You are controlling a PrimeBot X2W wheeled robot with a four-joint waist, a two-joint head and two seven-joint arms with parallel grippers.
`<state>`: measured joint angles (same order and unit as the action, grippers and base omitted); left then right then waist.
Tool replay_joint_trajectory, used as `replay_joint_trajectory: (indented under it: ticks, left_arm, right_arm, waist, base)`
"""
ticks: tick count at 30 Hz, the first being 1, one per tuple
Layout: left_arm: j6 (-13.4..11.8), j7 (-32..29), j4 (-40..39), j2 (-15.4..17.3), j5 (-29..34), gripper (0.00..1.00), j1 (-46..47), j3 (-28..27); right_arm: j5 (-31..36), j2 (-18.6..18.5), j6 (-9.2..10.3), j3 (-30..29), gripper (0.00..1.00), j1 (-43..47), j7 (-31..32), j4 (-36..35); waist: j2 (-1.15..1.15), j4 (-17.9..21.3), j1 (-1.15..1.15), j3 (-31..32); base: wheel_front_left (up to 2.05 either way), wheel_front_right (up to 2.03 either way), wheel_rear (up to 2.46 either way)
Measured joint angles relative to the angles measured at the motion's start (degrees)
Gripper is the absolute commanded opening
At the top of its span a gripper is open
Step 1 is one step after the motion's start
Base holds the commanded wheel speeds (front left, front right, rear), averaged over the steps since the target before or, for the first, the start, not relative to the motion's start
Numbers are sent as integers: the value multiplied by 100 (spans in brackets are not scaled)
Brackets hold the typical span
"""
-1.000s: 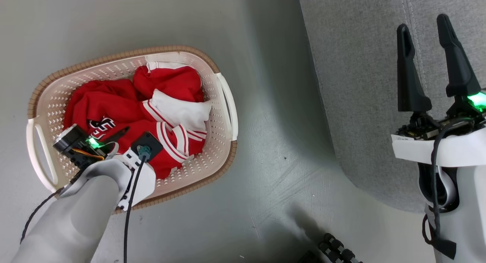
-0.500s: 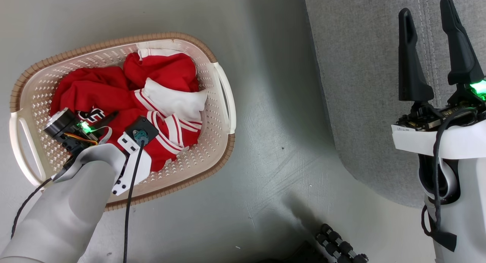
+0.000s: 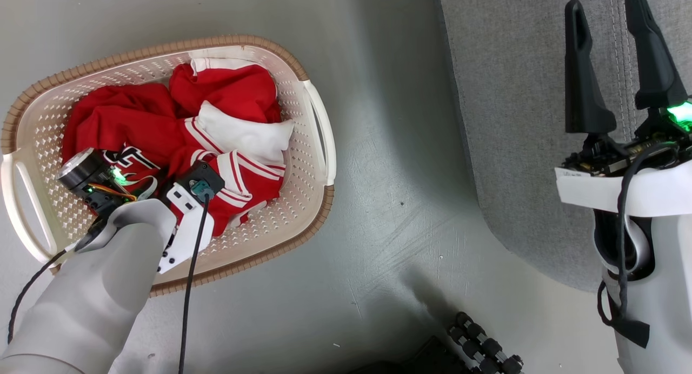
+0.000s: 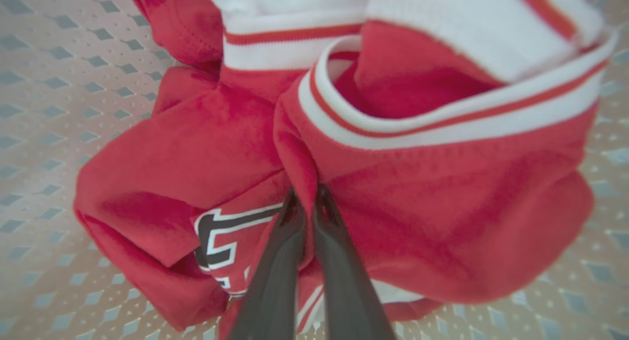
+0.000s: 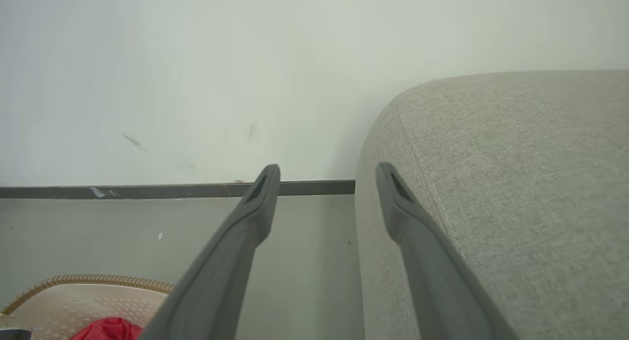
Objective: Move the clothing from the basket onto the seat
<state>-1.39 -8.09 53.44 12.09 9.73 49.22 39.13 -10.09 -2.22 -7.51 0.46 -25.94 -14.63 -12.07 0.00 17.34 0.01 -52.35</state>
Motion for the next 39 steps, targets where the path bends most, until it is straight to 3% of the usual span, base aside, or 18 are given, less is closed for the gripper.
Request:
replay_joint_trajectory:
  ticks: [12, 21, 39]
  left_arm:
    - [-57, 453, -216, -311, -344, 0, 0, -223]
    - [-109, 902, -547, -290, -617, 0, -9, -452]
    - [-559, 2004, -1710, -298, -1472, 0, -581, -1327]
  right_arm:
    - [0, -3, 0, -26, 100, -43, 0, 152]
    - [-47, -5, 0, 22, 100, -265, 0, 198]
    - [116, -16, 0, -86, 100, -268, 0, 553]
  waist:
    - [0, -55, 0, 37]
    - [0, -175, 0, 128]
    - [0, -497, 0, 568]
  base:
    - [0, 0, 0]
    - [0, 0, 0]
    - [0, 0, 0]
